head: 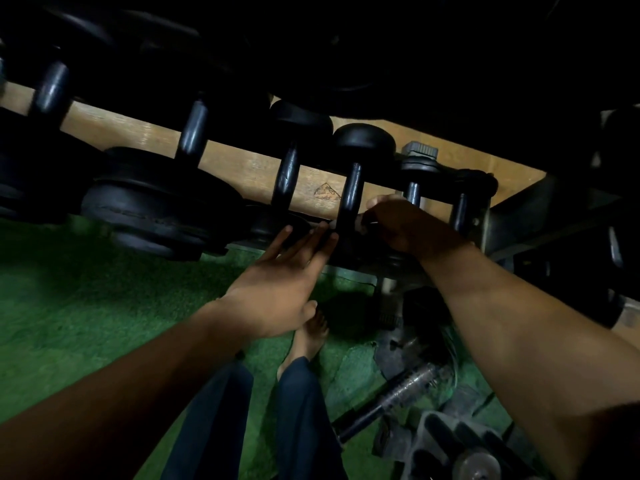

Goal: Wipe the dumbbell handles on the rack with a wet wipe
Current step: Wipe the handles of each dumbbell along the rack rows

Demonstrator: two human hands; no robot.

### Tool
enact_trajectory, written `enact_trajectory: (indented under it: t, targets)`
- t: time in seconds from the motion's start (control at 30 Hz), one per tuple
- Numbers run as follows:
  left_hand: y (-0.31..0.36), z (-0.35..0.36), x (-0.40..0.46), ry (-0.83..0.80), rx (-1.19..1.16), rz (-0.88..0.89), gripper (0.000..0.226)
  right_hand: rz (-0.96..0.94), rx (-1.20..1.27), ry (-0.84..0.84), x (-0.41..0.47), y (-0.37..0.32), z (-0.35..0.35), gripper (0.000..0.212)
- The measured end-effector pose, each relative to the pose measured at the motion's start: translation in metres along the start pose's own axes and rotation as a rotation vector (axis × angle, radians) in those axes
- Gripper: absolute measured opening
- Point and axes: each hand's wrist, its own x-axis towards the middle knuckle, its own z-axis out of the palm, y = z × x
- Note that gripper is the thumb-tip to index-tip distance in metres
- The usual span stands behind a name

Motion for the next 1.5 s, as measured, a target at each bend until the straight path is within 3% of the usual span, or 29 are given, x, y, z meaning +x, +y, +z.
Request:
enact_trajectory:
  t: [0.23,0.4,0.5,0.73,0.9,0.97,1.03,1.23,1.4,1.5]
  targets:
    - [0.014,-0.002,0.001,0.006,-0.037,-0.093,0.097,-0.274,0.240,0.103,-0.011,0.011,-0.026,0.030]
    - [0.035,-0.006,0.003,0.017,-0.014,-0.156,0.094,-0.461,-0.090,0.357,-0.022,0.013,-0.059,0.024]
    - [0.050,-0.008,0.006,0.015,0.018,-0.049,0.090,-0.520,-0.293,0.438,-0.025,0.023,-0.076,0.032]
    - [0.062,-0.007,0.042,-0.102,0.091,0.189,0.091,-0.452,-0.750,0.245,-0.037,0.048,-0.076,0.006]
    - [0.041,-0.004,0.056,-0.158,0.347,0.303,0.096,-0.306,-0.837,0.328,-0.030,0.049,-0.069,0.025]
    - [0.040,-0.006,0.056,-0.176,0.337,0.305,0.097,-0.204,-0.812,0.375,-0.027,0.050,-0.068,0.037]
    - [0.041,-0.009,0.058,-0.197,0.282,0.285,0.098,-0.170,-0.828,0.398,-0.027,0.050,-0.067,0.035]
    - [0.052,-0.003,0.055,-0.111,0.215,0.218,0.099,-0.281,-0.835,0.460,-0.031,0.054,-0.065,0.012]
    - [0.060,0.001,0.057,-0.088,0.205,0.177,0.096,-0.464,-0.675,0.609,-0.019,0.053,-0.064,0.015]
    - [0.059,0.003,0.056,-0.086,0.209,0.168,0.096,-0.664,-0.794,0.723,-0.003,0.046,-0.062,0.022]
